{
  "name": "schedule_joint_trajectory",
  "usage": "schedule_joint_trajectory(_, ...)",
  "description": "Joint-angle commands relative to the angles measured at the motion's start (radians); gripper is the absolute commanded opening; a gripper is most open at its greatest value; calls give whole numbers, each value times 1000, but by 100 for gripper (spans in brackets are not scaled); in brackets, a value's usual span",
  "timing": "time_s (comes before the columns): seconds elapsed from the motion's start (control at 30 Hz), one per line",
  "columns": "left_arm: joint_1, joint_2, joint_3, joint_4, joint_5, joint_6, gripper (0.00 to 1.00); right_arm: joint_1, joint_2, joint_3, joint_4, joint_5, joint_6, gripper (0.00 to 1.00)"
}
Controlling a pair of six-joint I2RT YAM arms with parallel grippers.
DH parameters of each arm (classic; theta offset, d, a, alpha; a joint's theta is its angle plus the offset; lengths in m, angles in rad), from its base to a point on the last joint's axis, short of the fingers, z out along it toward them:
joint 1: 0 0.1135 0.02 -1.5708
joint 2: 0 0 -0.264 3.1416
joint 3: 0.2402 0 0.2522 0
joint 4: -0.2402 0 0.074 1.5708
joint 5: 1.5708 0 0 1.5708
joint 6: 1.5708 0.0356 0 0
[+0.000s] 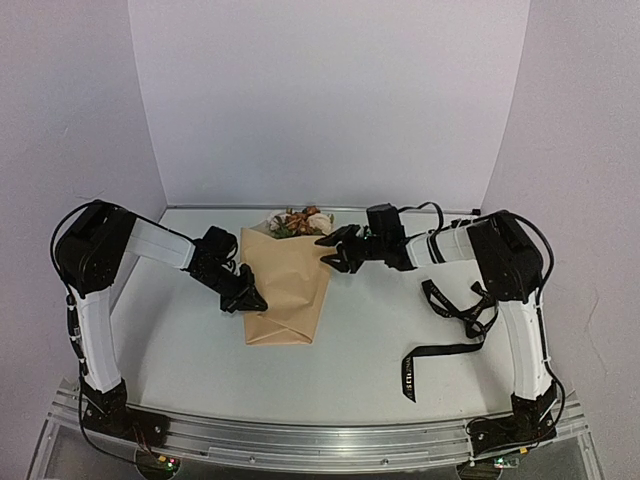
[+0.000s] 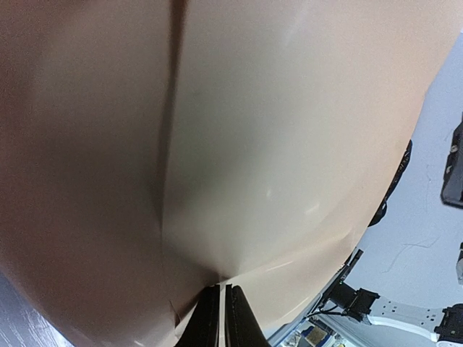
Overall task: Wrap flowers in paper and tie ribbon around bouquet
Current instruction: Press the fold line of the folded wrapping paper.
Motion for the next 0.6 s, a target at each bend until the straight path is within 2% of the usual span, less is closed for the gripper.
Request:
schedule_joint_trajectory(0.0, 7, 24, 18, -42, -57, -12, 7, 43, -7, -71, 118, 11, 29, 46)
schedule_joint_trajectory(0.37, 7, 5, 8, -38, -61, -16, 8, 153, -116, -320, 77, 151, -21, 38)
schedule_joint_trajectory(0.57, 7, 5, 1, -29, -62, -20, 8, 207, -121, -374, 70, 162, -41, 37)
